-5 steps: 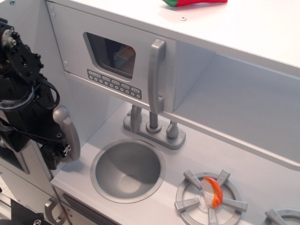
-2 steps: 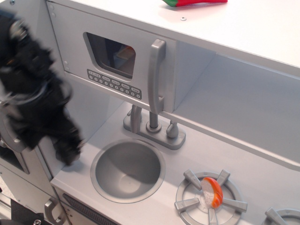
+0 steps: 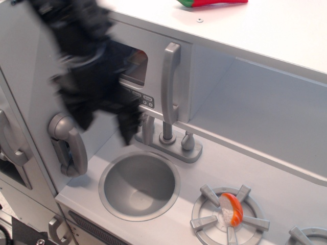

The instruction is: Open microwave

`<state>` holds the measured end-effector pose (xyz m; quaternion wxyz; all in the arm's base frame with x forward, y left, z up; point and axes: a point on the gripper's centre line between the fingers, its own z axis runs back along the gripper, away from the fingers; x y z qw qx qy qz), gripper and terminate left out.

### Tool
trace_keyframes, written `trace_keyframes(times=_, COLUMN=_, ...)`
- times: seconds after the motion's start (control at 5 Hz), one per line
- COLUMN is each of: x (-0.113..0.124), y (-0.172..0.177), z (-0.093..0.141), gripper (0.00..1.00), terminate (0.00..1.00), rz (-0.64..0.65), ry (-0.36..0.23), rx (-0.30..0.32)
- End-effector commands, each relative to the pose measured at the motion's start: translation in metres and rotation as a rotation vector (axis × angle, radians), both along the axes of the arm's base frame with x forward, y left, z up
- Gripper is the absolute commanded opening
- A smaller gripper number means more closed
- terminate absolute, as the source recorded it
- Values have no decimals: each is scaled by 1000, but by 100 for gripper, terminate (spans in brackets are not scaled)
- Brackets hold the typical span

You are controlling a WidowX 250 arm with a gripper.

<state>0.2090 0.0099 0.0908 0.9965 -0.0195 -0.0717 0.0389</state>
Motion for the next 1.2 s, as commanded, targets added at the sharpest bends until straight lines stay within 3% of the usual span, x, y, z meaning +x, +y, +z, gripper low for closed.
trace_keyframes(times=0.0, x=39, y=-13, z=29, gripper=100, terminate=0, rz=20, ry=-138, rx=-26)
trace_keyframes(times=0.4, x=58, y=-11, z=33, gripper=100, terminate=0, rz=42, ry=-211, rx=4)
trace_keyframes(times=1.0, x=87, y=-10, z=27, gripper=100, terminate=0, rz=87, ry=-229, rx=19)
